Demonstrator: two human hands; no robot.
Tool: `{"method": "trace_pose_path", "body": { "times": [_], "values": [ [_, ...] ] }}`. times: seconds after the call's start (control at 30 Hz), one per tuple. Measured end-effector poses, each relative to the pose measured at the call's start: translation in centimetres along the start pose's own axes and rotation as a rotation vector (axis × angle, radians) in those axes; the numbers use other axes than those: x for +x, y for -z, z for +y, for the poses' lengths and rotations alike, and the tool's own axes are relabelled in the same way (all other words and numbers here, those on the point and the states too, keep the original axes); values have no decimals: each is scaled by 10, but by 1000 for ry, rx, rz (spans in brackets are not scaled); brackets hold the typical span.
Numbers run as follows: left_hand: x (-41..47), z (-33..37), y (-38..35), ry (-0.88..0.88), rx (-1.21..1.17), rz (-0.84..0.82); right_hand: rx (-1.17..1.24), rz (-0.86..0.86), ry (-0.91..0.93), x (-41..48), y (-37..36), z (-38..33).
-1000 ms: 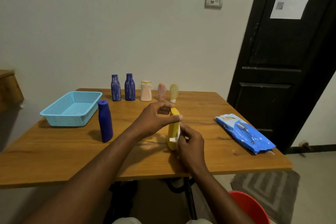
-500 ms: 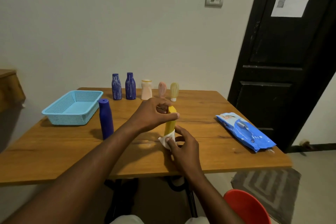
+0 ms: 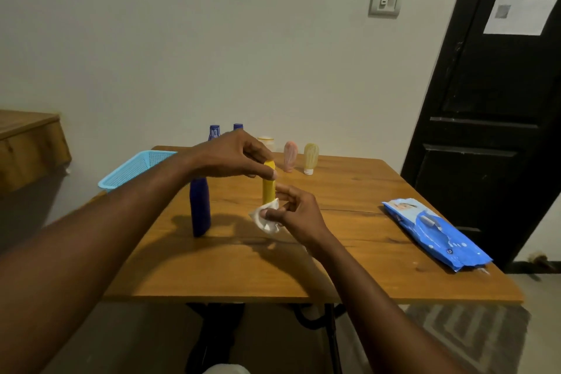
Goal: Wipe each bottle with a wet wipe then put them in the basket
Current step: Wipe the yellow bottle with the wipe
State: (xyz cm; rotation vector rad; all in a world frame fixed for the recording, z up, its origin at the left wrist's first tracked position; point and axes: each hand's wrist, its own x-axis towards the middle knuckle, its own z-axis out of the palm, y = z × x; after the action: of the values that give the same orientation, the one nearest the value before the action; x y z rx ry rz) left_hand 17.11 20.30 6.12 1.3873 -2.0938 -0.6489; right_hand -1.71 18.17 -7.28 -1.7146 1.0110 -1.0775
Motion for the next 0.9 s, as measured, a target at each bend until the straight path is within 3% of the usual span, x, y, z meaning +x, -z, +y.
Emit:
{"method": "trace_pose_path", "body": {
  "times": [0.27,0.9],
  "values": [
    [10,-33,36,57,136,-50,-22,-66,25,35,-45,-4],
    [24,-95,61,118,142,-32,-2,-247,-52,81,-88,9]
  ]
}}
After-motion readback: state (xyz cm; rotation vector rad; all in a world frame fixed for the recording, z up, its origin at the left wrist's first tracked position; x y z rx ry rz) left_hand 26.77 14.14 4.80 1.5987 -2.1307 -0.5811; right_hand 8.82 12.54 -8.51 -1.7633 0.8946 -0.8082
